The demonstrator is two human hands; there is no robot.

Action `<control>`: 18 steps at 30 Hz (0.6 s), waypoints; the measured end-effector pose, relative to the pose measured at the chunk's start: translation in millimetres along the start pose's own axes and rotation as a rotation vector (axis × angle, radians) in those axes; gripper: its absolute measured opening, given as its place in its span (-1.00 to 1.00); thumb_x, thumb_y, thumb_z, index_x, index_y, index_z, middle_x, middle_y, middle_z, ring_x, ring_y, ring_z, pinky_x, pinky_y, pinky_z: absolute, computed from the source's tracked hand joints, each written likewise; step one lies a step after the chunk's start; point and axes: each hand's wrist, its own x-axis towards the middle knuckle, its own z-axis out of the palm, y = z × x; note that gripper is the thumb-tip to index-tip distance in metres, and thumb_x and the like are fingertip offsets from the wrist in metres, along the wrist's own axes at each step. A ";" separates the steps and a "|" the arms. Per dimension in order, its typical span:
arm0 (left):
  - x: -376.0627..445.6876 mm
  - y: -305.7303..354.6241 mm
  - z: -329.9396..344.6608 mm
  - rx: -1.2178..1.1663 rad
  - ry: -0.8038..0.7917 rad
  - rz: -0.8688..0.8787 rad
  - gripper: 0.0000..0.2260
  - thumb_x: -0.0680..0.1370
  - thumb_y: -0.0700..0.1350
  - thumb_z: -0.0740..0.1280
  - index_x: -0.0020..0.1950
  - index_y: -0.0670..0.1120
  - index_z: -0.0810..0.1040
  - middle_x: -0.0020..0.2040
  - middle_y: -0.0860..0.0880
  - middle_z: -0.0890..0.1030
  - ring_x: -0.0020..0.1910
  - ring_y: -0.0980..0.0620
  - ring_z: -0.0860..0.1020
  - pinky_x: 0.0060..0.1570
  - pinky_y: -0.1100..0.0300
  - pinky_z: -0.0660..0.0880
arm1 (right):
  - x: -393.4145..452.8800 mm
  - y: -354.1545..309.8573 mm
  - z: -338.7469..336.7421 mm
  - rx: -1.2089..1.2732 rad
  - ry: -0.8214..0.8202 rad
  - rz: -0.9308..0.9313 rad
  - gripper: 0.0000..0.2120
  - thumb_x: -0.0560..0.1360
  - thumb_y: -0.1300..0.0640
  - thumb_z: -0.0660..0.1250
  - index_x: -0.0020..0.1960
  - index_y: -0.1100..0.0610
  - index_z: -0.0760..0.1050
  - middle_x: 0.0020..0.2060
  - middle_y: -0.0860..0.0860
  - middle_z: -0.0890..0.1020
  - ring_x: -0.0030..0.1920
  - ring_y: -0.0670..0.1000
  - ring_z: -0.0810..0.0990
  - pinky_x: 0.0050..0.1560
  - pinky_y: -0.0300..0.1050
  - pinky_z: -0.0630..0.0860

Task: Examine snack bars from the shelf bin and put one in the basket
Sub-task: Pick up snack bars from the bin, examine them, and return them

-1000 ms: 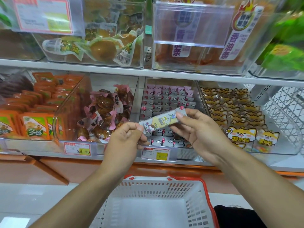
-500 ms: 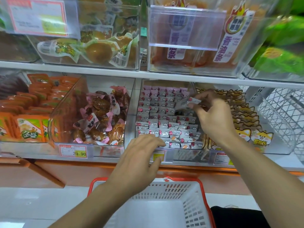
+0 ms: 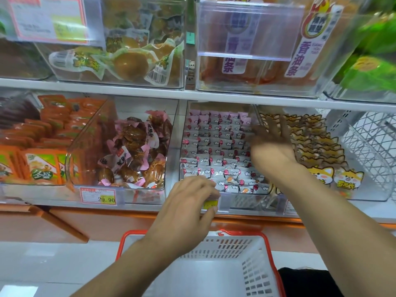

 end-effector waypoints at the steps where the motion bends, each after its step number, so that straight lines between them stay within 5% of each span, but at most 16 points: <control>1: -0.2 0.3 0.3 0.001 -0.002 0.003 -0.79 0.59 0.06 0.34 0.22 0.16 0.54 0.29 0.25 0.46 0.36 0.29 0.25 0.29 0.51 0.02 | 1.8 -2.9 -0.5 0.007 -0.018 0.025 -0.62 0.48 0.24 0.27 0.25 0.01 0.60 0.50 0.05 0.38 0.58 0.23 0.10 0.53 0.24 -0.30; 5: -2.3 -0.9 -0.9 -0.026 0.014 0.016 -0.79 0.59 0.04 0.36 0.22 0.13 0.56 0.29 0.23 0.48 0.38 0.29 0.26 0.35 0.48 0.01 | 3.2 -3.8 -4.6 0.170 0.040 0.123 -0.68 0.58 0.25 0.22 0.25 0.03 0.58 0.41 0.03 0.51 0.56 0.14 0.19 0.60 0.16 -0.13; 8: -1.4 -1.5 -4.5 -0.075 0.062 0.012 -0.79 0.57 -0.02 0.38 0.21 0.08 0.58 0.27 0.19 0.51 0.37 0.27 0.31 0.39 0.44 0.11 | -3.7 -0.7 -11.3 0.295 0.249 0.167 -0.74 0.56 0.28 0.25 0.23 0.18 0.55 0.25 0.17 0.61 0.42 0.18 0.39 0.55 0.10 0.11; 10: -0.7 -1.3 -7.1 -0.113 0.090 -0.006 -0.78 0.57 -0.05 0.38 0.22 0.06 0.57 0.25 0.18 0.51 0.35 0.26 0.34 0.40 0.30 0.24 | -10.0 1.6 -19.3 0.487 0.402 0.231 -0.80 0.52 0.33 0.29 0.13 0.22 0.54 0.07 0.22 0.62 0.19 0.25 0.50 0.23 0.05 0.38; 12: -0.7 0.1 -9.0 -0.167 0.116 -0.037 -0.77 0.58 -0.06 0.38 0.23 0.09 0.55 0.24 0.22 0.51 0.32 0.28 0.37 0.36 0.28 0.31 | -14.0 4.8 -25.3 0.690 0.472 0.331 -0.88 0.54 0.31 0.28 0.07 0.21 0.50 -0.10 0.18 0.58 -0.04 0.24 0.55 -0.12 -0.05 0.37; 15: -2.8 3.7 -12.2 -0.326 0.177 -0.173 -0.74 0.59 0.03 0.37 0.23 0.29 0.46 0.18 0.33 0.50 0.24 0.38 0.41 0.14 0.49 0.34 | -27.3 -1.7 -33.2 1.050 0.498 0.405 -0.94 0.65 0.18 0.19 0.11 0.08 0.40 -0.20 -0.03 0.55 -0.22 -0.04 0.53 -0.26 -0.08 0.30; 18: 0.0 4.8 -18.0 -0.597 0.271 -0.314 -0.76 0.56 0.11 0.39 0.20 0.28 0.49 0.14 0.35 0.57 0.17 0.39 0.50 0.06 0.54 0.43 | -47.9 -21.8 -40.1 1.391 0.423 0.444 -0.92 0.69 0.09 0.18 0.02 -0.02 0.38 -0.18 -0.14 0.58 -0.23 -0.25 0.55 -0.24 -0.08 0.41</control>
